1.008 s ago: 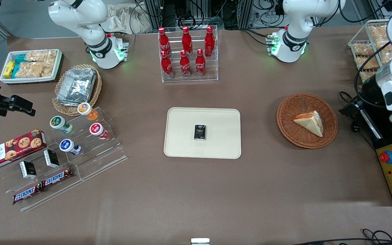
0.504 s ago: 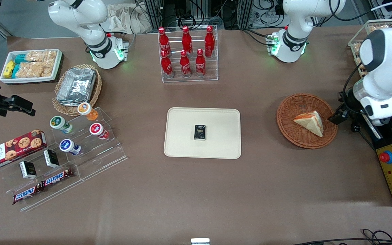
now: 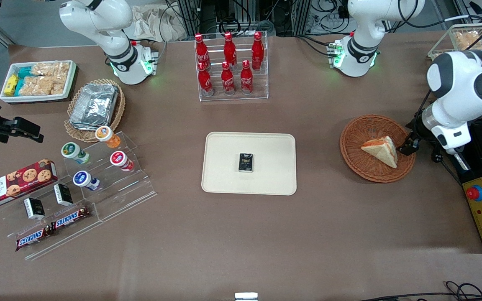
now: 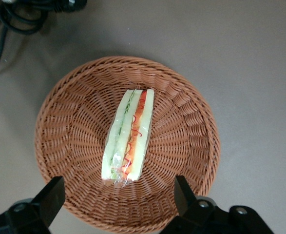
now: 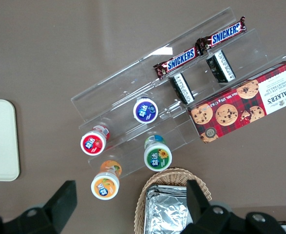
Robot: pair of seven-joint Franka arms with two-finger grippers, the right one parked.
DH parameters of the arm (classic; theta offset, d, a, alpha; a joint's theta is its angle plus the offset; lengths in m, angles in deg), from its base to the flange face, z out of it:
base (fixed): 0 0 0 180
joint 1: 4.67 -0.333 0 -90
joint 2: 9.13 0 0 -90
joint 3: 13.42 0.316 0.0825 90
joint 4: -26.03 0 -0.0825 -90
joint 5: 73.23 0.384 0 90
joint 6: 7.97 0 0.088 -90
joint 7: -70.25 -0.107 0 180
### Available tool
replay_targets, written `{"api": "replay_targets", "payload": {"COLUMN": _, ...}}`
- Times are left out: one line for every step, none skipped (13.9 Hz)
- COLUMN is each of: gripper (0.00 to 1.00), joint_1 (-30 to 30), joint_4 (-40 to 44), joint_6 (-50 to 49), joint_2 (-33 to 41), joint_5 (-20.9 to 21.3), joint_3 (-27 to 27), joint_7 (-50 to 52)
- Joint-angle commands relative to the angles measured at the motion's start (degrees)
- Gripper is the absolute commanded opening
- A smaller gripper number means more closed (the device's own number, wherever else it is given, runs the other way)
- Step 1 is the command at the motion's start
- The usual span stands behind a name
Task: Place sandwich from basket to tray
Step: 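Lower the open left gripper and close it on the wrapped sandwich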
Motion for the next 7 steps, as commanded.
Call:
{"api": "replay_targets", "payload": {"gripper": 1.00, "joint_1": 0.0, "joint_4": -4.0, "joint_6": 6.6, "joint_2": -1.0, "joint_5": -0.3, "joint_3": -0.3, "joint_7": 2.5}}
{"api": "replay_targets", "payload": {"gripper": 1.00, "joint_1": 0.0, "joint_4": -5.0, "joint_6": 8.0, "joint_2": -1.0, "joint_5": -0.3, "joint_3": -0.3, "joint_7": 2.5}}
{"api": "replay_targets", "payload": {"gripper": 1.00, "joint_1": 0.0, "joint_4": -5.8, "joint_6": 8.9, "joint_2": -1.4, "joint_5": -0.3, "joint_3": -0.3, "joint_7": 2.5}}
{"api": "replay_targets", "payload": {"gripper": 1.00, "joint_1": 0.0, "joint_4": -6.4, "joint_6": 10.1, "joint_2": -1.8, "joint_5": -0.3, "joint_3": -0.3, "joint_7": 2.5}}
{"api": "replay_targets", "payload": {"gripper": 1.00, "joint_1": 0.1, "joint_4": -7.0, "joint_6": 12.2, "joint_2": -2.7, "joint_5": -1.0, "joint_3": -0.4, "joint_7": 2.5}}
{"api": "replay_targets", "payload": {"gripper": 1.00, "joint_1": 0.2, "joint_4": -7.5, "joint_6": 14.1, "joint_2": -3.7, "joint_5": -1.8, "joint_3": -0.6, "joint_7": 2.5}}
{"api": "replay_targets", "payload": {"gripper": 1.00, "joint_1": 0.2, "joint_4": -8.6, "joint_6": 15.8, "joint_2": -4.3, "joint_5": -2.1, "joint_3": -0.7, "joint_7": 2.5}}
